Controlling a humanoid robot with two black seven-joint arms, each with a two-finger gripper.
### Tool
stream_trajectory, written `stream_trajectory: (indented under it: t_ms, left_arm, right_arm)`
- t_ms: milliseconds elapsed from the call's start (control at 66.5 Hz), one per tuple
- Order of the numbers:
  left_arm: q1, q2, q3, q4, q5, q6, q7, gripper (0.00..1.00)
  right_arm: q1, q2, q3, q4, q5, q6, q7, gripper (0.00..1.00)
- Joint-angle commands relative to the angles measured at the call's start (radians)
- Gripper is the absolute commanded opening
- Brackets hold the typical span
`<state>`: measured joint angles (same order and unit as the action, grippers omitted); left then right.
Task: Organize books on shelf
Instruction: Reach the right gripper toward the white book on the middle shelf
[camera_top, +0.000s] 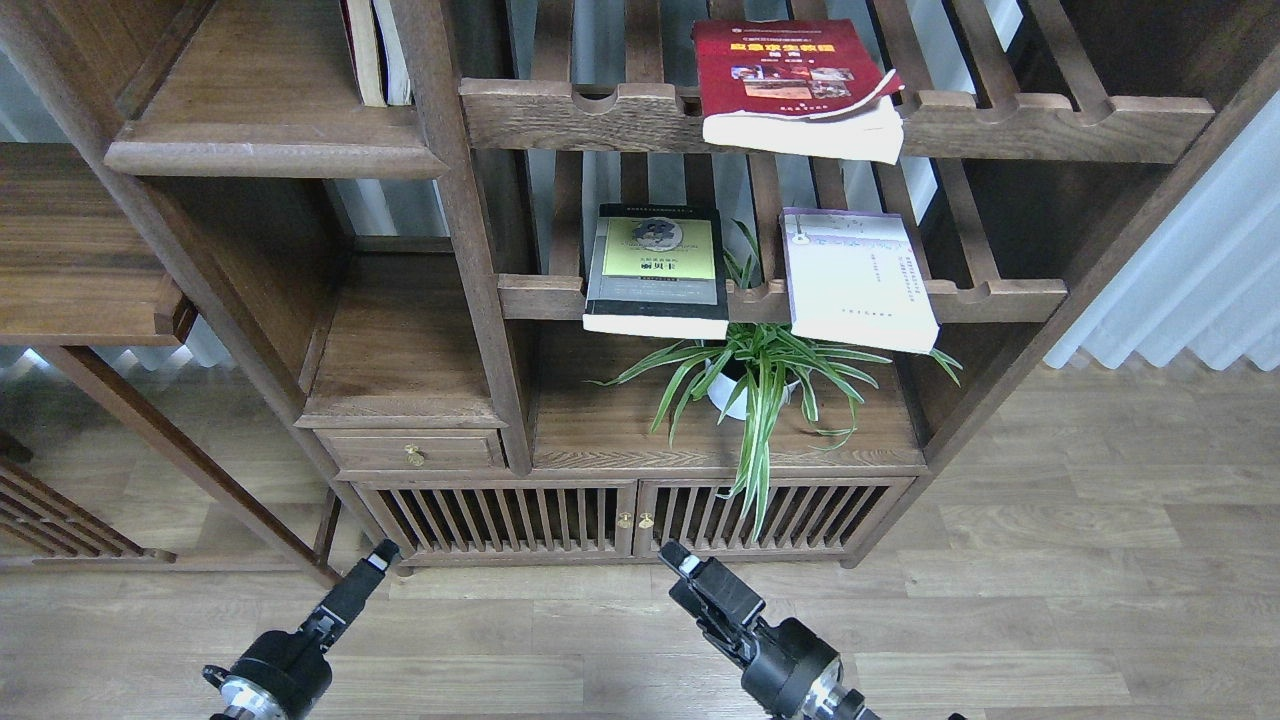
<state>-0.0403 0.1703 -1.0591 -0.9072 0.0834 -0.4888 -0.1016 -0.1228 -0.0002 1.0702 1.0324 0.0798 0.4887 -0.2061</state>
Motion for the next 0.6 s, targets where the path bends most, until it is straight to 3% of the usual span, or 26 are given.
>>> stream_trajectory:
  t_ms: [0,586]
  left_arm:
    - [-0.016,0.000,-0.035,0.005,0.001,0.000,-0.001,1.00]
    - [-0.047,0.008,-0.071,0.034,0.001,0.000,-0.013,1.00]
  right_arm:
    - [0.002,0.000,0.020,0.000,0.000,0.000,-0.003,0.99]
    - [0.092,0.000,0.000,-0.003,0.001,0.000,-0.009,0.99]
